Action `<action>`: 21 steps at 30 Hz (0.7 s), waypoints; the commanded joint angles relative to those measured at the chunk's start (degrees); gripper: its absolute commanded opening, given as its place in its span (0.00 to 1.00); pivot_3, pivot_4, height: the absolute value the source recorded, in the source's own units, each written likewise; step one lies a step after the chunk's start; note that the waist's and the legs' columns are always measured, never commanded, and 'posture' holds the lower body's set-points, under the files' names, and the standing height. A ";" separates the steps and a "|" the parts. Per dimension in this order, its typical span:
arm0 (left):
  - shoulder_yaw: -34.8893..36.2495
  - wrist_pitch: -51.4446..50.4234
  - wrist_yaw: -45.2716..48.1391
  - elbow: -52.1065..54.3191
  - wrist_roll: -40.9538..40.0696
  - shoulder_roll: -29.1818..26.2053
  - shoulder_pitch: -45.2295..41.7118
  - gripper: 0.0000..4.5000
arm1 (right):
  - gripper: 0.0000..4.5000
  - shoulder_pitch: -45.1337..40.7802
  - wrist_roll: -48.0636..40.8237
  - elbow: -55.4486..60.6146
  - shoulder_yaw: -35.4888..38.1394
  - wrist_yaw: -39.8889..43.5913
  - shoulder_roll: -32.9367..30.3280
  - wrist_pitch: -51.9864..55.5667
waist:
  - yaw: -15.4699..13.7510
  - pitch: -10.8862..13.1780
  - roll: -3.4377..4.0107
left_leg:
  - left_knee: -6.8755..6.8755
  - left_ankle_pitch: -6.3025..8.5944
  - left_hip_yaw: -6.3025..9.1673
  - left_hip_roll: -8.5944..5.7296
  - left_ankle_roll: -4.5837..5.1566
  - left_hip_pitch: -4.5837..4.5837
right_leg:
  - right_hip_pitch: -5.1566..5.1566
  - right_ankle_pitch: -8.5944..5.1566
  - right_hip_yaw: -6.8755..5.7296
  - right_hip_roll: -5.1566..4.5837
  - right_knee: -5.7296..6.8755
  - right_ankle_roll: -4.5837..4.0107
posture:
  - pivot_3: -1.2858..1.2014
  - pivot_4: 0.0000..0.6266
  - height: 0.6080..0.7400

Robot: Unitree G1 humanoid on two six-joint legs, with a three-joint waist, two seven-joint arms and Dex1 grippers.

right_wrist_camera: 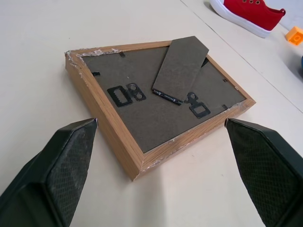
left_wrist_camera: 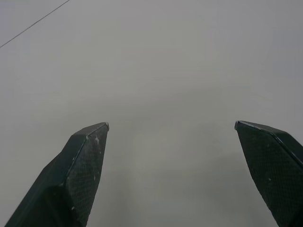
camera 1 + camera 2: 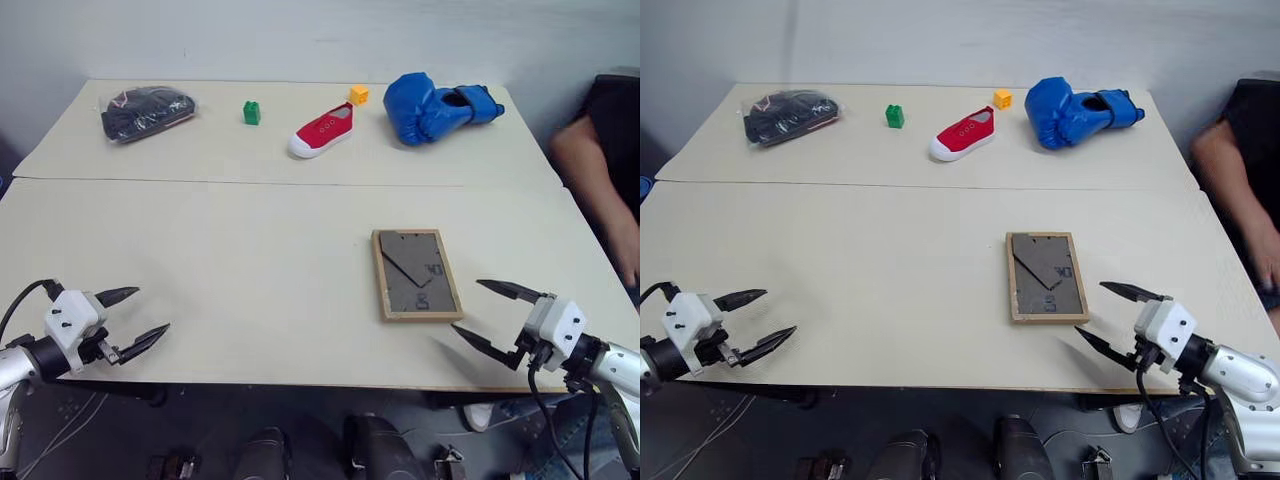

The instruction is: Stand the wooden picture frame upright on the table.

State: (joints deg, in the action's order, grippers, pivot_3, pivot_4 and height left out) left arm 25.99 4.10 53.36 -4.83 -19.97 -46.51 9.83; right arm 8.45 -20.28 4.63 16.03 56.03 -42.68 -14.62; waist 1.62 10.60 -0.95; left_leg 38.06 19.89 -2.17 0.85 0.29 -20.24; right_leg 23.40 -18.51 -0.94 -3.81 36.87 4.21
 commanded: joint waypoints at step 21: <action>-27.05 -27.80 -12.90 10.73 3.62 12.39 -27.74 0.14 | 0.00 -24.39 15.54 -25.00 -10.26 -9.82 1.67 1.02 | 0.08 -0.01 0.00 | 0.19 -0.31 -0.19 -0.05 -0.38 -0.09 | 0.09 0.05 0.10 0.20 0.19 0.09 | 0.52 0.24 1.00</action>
State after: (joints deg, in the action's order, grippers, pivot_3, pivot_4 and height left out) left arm -0.41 -23.27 41.72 6.10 -17.40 -34.60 -16.92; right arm -15.08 -5.58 -19.51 6.64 46.00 -41.45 -11.78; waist 1.69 10.60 -0.96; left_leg 38.25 19.57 -2.37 0.82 -0.11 -20.33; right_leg 23.51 -18.46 -0.81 -3.57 37.13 4.30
